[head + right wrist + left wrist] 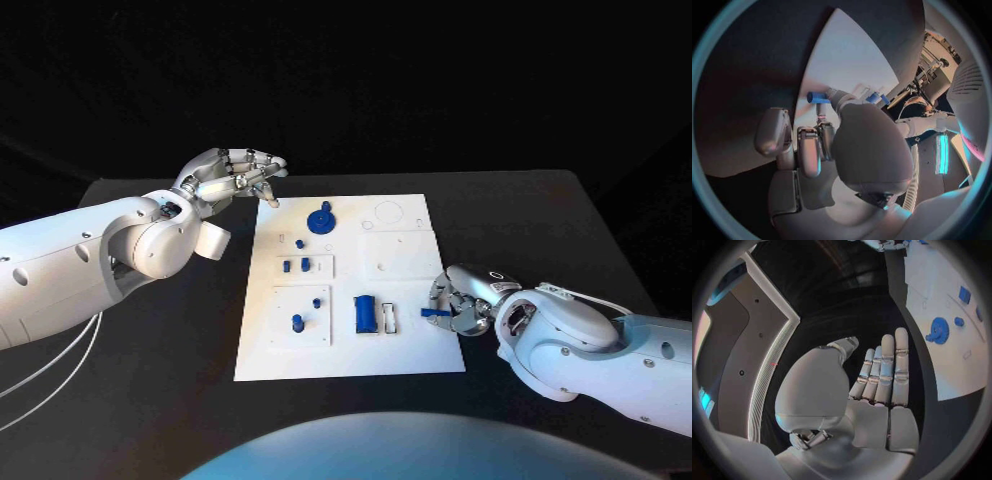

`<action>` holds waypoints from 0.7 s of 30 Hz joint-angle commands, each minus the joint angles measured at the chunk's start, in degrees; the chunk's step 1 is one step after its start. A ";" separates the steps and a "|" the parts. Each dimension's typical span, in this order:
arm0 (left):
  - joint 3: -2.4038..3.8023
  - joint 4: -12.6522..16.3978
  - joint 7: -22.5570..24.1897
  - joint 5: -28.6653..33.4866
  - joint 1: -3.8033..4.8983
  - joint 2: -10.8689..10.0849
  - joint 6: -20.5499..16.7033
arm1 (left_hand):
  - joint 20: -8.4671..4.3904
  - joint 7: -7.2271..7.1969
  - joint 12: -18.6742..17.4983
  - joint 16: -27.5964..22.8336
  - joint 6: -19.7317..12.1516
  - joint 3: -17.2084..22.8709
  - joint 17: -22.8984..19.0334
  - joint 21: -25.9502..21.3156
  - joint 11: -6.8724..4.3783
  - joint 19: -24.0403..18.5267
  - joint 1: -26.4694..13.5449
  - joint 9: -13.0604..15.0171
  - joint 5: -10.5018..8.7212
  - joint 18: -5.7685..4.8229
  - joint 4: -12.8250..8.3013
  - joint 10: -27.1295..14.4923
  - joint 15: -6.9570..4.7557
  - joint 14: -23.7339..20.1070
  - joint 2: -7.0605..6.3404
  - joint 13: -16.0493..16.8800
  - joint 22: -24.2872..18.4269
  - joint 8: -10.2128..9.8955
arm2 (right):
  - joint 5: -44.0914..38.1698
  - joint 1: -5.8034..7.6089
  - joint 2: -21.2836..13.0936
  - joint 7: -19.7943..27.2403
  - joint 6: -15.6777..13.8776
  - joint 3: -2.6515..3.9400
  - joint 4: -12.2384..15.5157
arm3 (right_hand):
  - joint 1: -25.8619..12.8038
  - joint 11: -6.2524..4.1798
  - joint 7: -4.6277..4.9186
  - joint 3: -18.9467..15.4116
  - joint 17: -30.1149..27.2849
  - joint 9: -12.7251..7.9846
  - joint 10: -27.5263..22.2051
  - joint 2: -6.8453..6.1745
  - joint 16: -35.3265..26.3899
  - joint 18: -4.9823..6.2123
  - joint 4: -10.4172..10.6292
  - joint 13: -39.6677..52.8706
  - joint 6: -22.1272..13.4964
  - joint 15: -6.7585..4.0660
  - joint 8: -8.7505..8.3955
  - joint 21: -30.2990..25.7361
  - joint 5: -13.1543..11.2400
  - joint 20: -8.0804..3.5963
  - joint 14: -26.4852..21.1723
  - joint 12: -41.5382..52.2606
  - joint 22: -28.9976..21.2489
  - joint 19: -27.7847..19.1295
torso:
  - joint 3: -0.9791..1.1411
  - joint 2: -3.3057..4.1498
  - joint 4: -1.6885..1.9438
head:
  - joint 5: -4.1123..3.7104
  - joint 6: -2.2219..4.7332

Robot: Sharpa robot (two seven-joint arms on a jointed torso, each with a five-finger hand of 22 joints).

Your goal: Assemble the parts on the task board

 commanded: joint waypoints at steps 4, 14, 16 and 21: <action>0.02 0.09 0.35 0.07 -0.01 0.06 1.10 | 0.13 3.16 0.40 0.17 -0.28 -0.09 0.10 -0.26 0.00 0.28 -0.05 -0.09 0.02 0.75 0.37 -0.53 -0.07 -0.26 0.35 0.07 -0.05 0.19 | 6.67 0.06 -0.07 -1.52 0.83 -0.56 0.58 | -2.89 -0.30 -0.82 4.16 9.92 0.69 0.19 0.48 0.07 0.05 -2.69 7.13 0.54 -0.48 0.62 0.71 -0.01 -0.55 5.03 0.38 9.16 0.51 | -0.03 0.04 0.03 | 0.08 0.00; 0.02 0.16 0.37 0.11 -0.01 0.01 1.04 | 0.13 3.16 0.40 0.17 -0.28 -0.09 0.10 -0.26 0.00 0.28 -0.05 -0.09 0.02 0.75 0.37 -0.53 -0.07 -0.26 0.35 0.07 -0.05 0.19 | 13.84 1.29 0.63 -0.27 -2.72 -0.38 2.56 | -5.33 -0.41 -0.94 5.75 10.07 1.31 0.33 0.40 0.14 0.04 -3.67 7.16 0.37 -0.59 1.08 0.83 -0.12 -0.64 5.07 0.43 9.18 0.58 | -0.07 0.04 0.00 | -0.04 0.00; 0.02 0.18 0.38 0.10 -0.01 -0.03 1.01 | 0.13 3.16 0.40 0.17 -0.28 -0.09 0.10 -0.26 0.00 0.28 -0.05 -0.09 0.02 0.75 0.37 -0.53 -0.07 -0.26 0.35 0.07 -0.05 0.19 | 15.05 1.35 0.92 -0.05 -3.22 -0.36 2.72 | -5.83 -0.42 -0.95 5.95 10.15 1.40 0.41 0.43 0.18 0.01 -3.74 7.24 0.32 -0.60 1.14 1.03 -0.12 -0.65 5.09 0.53 9.21 0.63 | -0.08 0.04 0.04 | -0.20 0.00; 0.02 0.23 0.40 0.10 -0.01 -0.10 0.98 | 0.13 3.16 0.40 0.17 -0.28 -0.09 0.10 -0.26 0.00 0.28 -0.05 -0.09 0.02 0.75 0.37 -0.53 -0.07 -0.26 0.35 0.07 -0.05 0.19 | 17.14 1.41 2.04 0.58 -4.29 -0.34 2.83 | -8.09 -0.40 -0.91 6.52 10.38 1.77 0.64 0.72 0.30 -0.05 -3.55 7.41 -0.02 -0.59 1.33 1.38 -0.18 -0.67 5.15 0.79 9.28 0.76 | -0.05 0.06 0.04 | -0.38 0.00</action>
